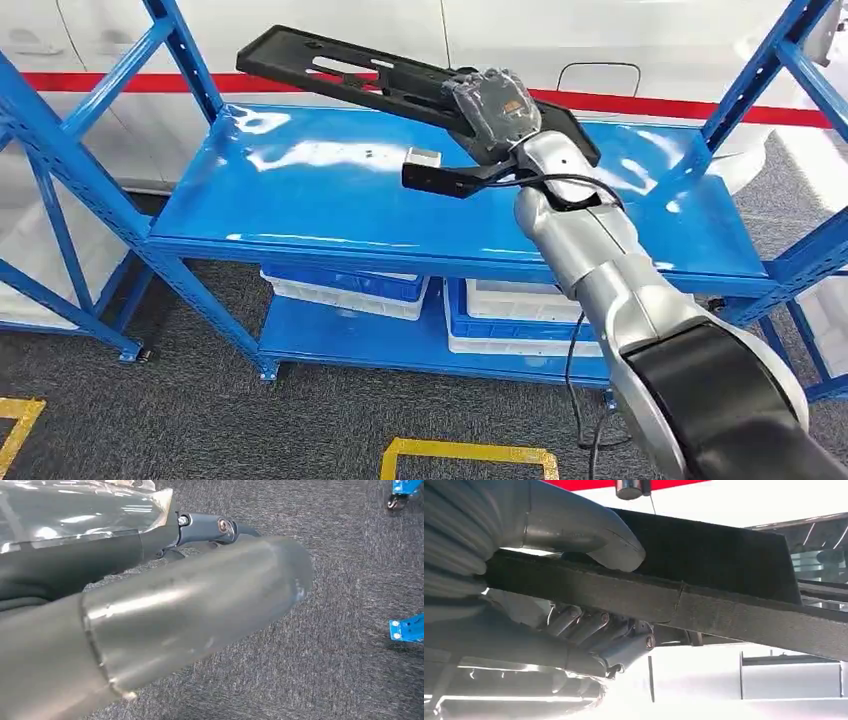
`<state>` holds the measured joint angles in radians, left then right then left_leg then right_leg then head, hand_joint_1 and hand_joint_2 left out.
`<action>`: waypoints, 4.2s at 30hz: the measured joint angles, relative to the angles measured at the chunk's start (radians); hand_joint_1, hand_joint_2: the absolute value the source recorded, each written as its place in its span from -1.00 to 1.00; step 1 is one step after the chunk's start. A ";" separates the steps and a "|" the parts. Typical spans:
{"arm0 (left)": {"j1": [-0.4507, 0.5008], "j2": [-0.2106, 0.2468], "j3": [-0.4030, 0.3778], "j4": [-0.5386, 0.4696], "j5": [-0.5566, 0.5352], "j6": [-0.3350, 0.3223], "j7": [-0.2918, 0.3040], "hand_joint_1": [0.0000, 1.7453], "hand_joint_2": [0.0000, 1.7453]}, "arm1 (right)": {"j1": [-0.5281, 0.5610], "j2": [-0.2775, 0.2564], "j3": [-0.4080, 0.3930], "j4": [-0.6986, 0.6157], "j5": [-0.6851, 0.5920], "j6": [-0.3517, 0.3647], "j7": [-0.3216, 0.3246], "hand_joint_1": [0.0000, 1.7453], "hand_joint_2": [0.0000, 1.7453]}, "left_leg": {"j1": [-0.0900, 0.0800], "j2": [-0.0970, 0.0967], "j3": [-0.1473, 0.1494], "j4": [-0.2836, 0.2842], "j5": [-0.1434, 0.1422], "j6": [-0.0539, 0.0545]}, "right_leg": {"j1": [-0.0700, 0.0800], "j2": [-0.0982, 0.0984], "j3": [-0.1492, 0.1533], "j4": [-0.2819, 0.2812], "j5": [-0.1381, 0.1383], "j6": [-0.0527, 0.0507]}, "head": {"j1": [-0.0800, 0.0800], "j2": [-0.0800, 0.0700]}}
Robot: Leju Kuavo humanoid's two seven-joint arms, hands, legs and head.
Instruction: Take the parts from the cabinet and place them on the table.
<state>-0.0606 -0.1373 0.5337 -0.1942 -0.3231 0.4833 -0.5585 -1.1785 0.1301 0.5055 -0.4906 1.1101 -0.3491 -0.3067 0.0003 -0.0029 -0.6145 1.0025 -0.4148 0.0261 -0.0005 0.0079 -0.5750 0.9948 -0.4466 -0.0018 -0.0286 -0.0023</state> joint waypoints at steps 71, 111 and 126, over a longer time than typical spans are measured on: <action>-0.011 -0.001 0.005 0.000 -0.032 -0.091 0.111 -1.00 -1.00 | 0.057 -0.085 0.047 0.021 -0.071 -0.039 0.035 0.92 1.00 | 0.020 0.001 0.009 0.125 -0.089 -0.026 | -0.024 -0.006 -0.053 0.025 0.037 0.005 | 0.000 0.000; -0.016 0.000 0.005 0.000 -0.041 -0.084 0.106 -1.00 -1.00 | 0.061 -0.101 0.048 0.021 -0.078 -0.048 0.034 0.92 1.00 | 0.016 0.002 0.030 -0.004 -0.022 0.027 | -0.019 -0.009 -0.120 0.177 -0.063 0.028 | 0.002 0.000; -0.015 -0.001 0.005 0.000 -0.042 -0.084 0.106 -1.00 -1.00 | 0.069 -0.098 0.049 0.020 -0.079 -0.049 0.034 0.92 1.00 | 0.008 -0.001 -0.080 0.137 -0.079 -0.023 | -0.020 -0.011 0.017 -0.010 0.002 -0.011 | -0.006 0.000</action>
<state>-0.0753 -0.1381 0.5390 -0.1938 -0.3651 0.3994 -0.4520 -1.1094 0.0317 0.5547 -0.4704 1.0311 -0.3983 -0.2724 0.0081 -0.0037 -0.6949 1.1390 -0.4934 0.0034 -0.0210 -0.0035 -0.5577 0.9850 -0.4445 -0.0129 -0.0343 -0.0023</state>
